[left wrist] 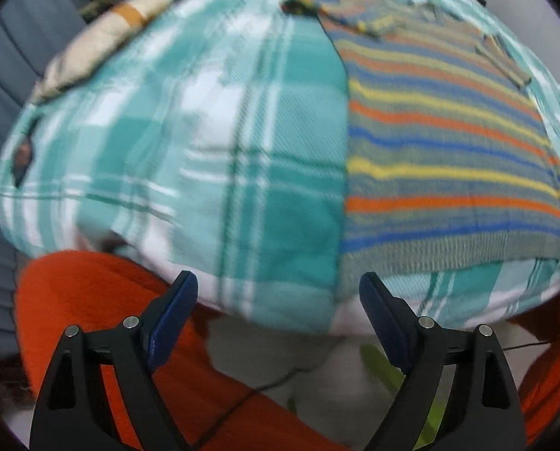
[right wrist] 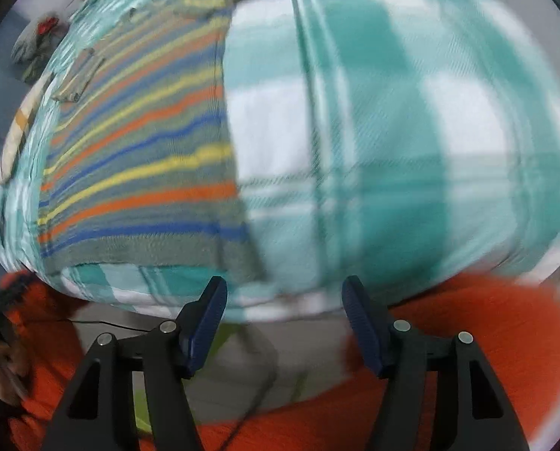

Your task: Fold small clothes

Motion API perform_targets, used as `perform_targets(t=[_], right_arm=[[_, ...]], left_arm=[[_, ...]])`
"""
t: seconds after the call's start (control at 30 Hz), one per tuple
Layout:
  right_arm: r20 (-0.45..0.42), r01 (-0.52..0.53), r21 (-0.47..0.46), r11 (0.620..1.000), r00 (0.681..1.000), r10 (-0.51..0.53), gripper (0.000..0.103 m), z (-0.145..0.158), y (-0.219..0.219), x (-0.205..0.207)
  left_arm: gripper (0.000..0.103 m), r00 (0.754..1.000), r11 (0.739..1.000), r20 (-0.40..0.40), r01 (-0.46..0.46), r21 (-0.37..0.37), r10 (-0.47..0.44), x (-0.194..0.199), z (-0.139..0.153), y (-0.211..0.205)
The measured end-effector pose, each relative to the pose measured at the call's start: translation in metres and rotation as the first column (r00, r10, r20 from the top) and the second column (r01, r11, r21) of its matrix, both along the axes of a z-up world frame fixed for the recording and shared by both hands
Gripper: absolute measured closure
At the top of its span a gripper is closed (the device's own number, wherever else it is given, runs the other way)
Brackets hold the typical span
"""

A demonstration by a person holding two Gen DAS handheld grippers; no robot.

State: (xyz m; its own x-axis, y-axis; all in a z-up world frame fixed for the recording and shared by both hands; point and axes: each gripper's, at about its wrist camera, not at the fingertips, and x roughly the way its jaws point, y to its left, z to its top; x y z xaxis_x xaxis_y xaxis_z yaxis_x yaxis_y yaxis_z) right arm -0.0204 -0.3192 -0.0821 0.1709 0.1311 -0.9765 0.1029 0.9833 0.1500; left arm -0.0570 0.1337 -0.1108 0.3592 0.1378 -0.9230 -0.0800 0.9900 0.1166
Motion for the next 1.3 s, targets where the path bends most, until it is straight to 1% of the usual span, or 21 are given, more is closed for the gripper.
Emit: perform_targets(t=[0.07, 0.1, 0.17, 0.2, 0.23, 0.3, 0.37, 0.43, 0.5, 0.6, 0.63, 0.67, 0.7, 0.73, 0.77, 0.83, 0.9, 0.93, 1.07, 1.17, 1.3], right_arm=[[0.070, -0.086, -0.157, 0.984, 0.993, 0.098, 0.040, 0.028, -0.013, 0.015], [0.107, -0.123, -0.273, 0.954, 0.982, 0.157, 0.039, 0.042, -0.019, 0.024], [0.169, -0.165, -0.525, 0.835, 0.941, 0.292, 0.034, 0.062, -0.026, 0.050], [0.190, -0.177, -0.591, 0.787, 0.918, 0.349, 0.034, 0.067, -0.028, 0.063], [0.204, -0.203, -0.613, 0.763, 0.893, 0.401, 0.034, 0.069, -0.027, 0.080], [0.243, -0.281, -0.558, 0.781, 0.844, 0.478, 0.034, 0.072, -0.015, 0.114], [0.307, -0.400, -0.477, 0.783, 0.759, 0.574, 0.034, 0.068, 0.015, 0.146], [0.320, -0.505, -0.440, 0.743, 0.684, 0.655, 0.035, 0.050, 0.054, 0.176], [0.310, -0.559, -0.426, 0.712, 0.649, 0.695, 0.036, 0.024, 0.089, 0.204], [0.305, -0.561, -0.413, 0.718, 0.657, 0.689, 0.041, -0.014, 0.115, 0.248], [0.303, -0.546, -0.412, 0.730, 0.673, 0.675, 0.041, -0.027, 0.119, 0.263], [0.305, -0.530, -0.391, 0.752, 0.696, 0.650, 0.047, -0.036, 0.117, 0.277], [0.316, -0.512, -0.327, 0.795, 0.733, 0.602, 0.057, -0.044, 0.108, 0.291], [0.332, -0.484, -0.282, 0.828, 0.760, 0.558, 0.089, -0.042, 0.097, 0.297], [0.367, -0.437, -0.243, 0.866, 0.785, 0.500, 0.098, -0.033, 0.080, 0.303], [0.464, -0.293, -0.141, 0.946, 0.824, 0.324, 0.098, -0.007, 0.028, 0.309], [0.512, -0.145, -0.054, 0.988, 0.845, 0.152, 0.098, 0.010, -0.029, 0.313], [0.528, -0.022, 0.016, 1.000, 0.849, 0.011, 0.098, 0.019, -0.076, 0.311], [0.488, 0.269, 0.126, 0.955, 0.821, -0.296, 0.098, 0.019, -0.186, 0.301], [0.433, 0.335, 0.162, 0.928, 0.821, -0.372, 0.099, 0.003, -0.221, 0.293], [0.406, 0.356, 0.145, 0.923, 0.829, -0.384, 0.099, -0.009, -0.223, 0.286]], left_arm=[[0.014, 0.998, 1.000, 0.052, -0.019, 0.023, 0.018, -0.002, 0.015, 0.006], [0.014, 0.998, 0.999, 0.064, -0.028, 0.027, 0.026, -0.001, 0.021, 0.004], [0.014, 0.995, 0.999, 0.085, -0.051, 0.017, 0.049, 0.004, 0.025, 0.003], [0.014, 0.994, 0.998, 0.095, -0.064, 0.006, 0.063, 0.008, 0.024, 0.006], [0.014, 0.992, 0.997, 0.100, -0.075, -0.004, 0.075, 0.015, 0.025, 0.003], [0.014, 0.991, 0.996, 0.098, -0.088, -0.009, 0.088, 0.019, 0.026, -0.001], [0.014, 0.991, 0.996, 0.099, -0.090, -0.007, 0.090, 0.025, 0.025, -0.009], [0.014, 0.992, 0.997, 0.098, -0.081, 0.006, 0.080, 0.027, 0.028, -0.015], [0.014, 0.994, 0.997, 0.090, -0.071, 0.026, 0.068, 0.026, 0.030, -0.019], [0.014, 0.994, 0.995, 0.083, -0.079, 0.060, 0.074, 0.022, 0.031, -0.021], [0.014, 0.994, 0.994, 0.076, -0.086, 0.066, 0.081, 0.021, 0.030, -0.020], [0.014, 0.994, 0.993, 0.068, -0.093, 0.069, 0.088, 0.021, 0.028, -0.018], [0.014, 0.994, 0.992, 0.055, -0.101, 0.071, 0.097, 0.021, 0.026, -0.017], [0.014, 0.993, 0.991, 0.043, -0.111, 0.073, 0.108, 0.020, 0.024, -0.015], [0.014, 0.993, 0.991, 0.040, -0.116, 0.073, 0.113, 0.020, 0.022, -0.014], [0.014, 0.992, 0.990, 0.027, -0.122, 0.072, 0.120, 0.021, 0.018, -0.013], [0.014, 0.993, 0.991, 0.008, -0.119, 0.067, 0.119, 0.024, 0.013, -0.016], [0.014, 0.993, 0.992, 0.001, -0.114, 0.059, 0.115, 0.025, 0.012, -0.019], [0.014, 0.997, 0.996, -0.005, -0.075, 0.052, 0.076, 0.031, 0.011, -0.035], [0.014, 0.999, 0.997, -0.003, -0.047, 0.064, 0.047, 0.033, 0.013, -0.045], [0.014, 1.000, 0.996, -0.007, -0.029, 0.080, 0.030, 0.032, 0.014, -0.052]])
